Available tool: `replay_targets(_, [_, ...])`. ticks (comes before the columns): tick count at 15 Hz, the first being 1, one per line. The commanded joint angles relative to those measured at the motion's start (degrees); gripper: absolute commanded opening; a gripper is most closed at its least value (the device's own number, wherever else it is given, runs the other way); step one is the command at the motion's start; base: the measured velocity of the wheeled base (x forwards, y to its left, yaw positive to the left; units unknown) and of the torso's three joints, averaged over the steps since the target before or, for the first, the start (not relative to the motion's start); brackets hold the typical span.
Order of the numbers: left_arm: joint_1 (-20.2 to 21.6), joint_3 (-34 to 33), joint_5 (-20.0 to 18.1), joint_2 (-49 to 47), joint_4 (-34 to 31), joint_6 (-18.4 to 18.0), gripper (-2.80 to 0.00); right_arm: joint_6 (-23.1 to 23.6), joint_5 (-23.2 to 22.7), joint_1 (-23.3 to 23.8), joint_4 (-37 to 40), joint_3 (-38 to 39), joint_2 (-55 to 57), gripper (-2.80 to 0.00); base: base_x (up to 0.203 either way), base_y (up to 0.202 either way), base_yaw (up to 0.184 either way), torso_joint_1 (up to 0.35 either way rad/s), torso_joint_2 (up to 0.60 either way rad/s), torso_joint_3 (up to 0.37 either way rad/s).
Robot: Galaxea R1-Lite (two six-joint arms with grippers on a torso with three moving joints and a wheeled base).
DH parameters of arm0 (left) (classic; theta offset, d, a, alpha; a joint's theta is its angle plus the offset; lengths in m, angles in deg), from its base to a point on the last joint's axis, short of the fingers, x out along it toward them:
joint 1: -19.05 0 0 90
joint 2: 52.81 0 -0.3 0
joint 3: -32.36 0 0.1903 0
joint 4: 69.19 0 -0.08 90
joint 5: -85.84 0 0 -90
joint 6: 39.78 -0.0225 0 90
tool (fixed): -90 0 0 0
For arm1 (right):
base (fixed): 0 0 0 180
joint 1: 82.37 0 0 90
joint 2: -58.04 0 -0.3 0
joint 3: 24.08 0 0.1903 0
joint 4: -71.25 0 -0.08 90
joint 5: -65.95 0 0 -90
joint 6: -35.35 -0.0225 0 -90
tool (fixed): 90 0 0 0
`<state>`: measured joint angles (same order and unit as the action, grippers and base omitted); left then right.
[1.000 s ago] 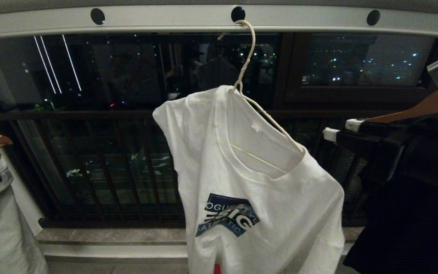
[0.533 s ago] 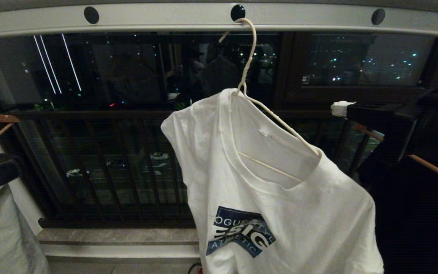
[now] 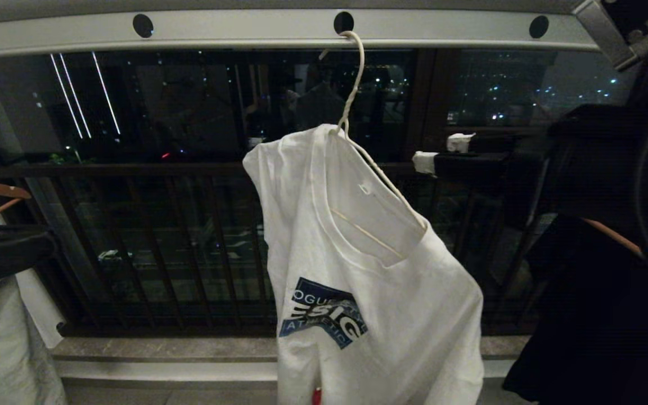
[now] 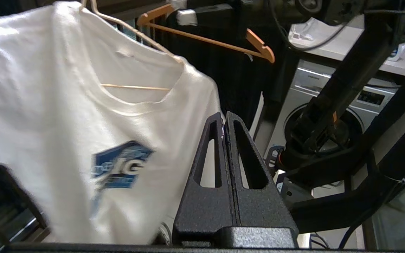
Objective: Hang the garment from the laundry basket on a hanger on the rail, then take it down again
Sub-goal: Take the clothes off the clothes rack
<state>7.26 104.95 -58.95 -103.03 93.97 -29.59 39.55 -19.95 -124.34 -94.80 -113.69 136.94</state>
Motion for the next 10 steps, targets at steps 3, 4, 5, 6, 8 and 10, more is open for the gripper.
replay_targets(3, [0.0,-0.1,-0.3,-0.3,0.1,0.0,-2.8,0.1,0.1,-0.7,1.0,-9.6,8.8,0.0,0.0,0.0,0.0,0.0,0.0,0.0])
replay_targets(4, [0.0,-0.1,-0.2,-0.3,0.2,0.0,-2.8,0.1,0.2,-0.8,1.0,-12.0,10.7,0.0,0.0,0.0,0.0,0.0,0.0,0.0])
replay_targets(5, [0.0,-0.1,-0.2,-0.2,0.2,0.0,-2.8,0.1,0.2,-0.8,1.1,-14.2,12.5,0.0,0.0,0.0,0.0,0.0,0.0,0.0])
replay_targets(6, [0.0,-0.1,-0.2,-0.3,0.2,0.1,-2.8,0.1,0.3,-0.9,1.1,-16.2,14.0,0.0,0.0,0.0,0.0,0.0,0.0,0.0])
replay_targets(8, [0.0,-0.1,-0.2,-0.6,0.2,0.1,-2.8,0.1,0.4,-1.0,1.3,-20.6,17.6,0.0,0.0,0.0,0.0,0.0,0.0,0.0])
replay_targets(10, [0.0,-0.1,-0.2,-0.7,0.2,0.1,-2.8,0.1,0.5,-1.5,1.8,-24.8,20.9,0.0,0.0,0.0,0.0,0.0,0.0,0.0])
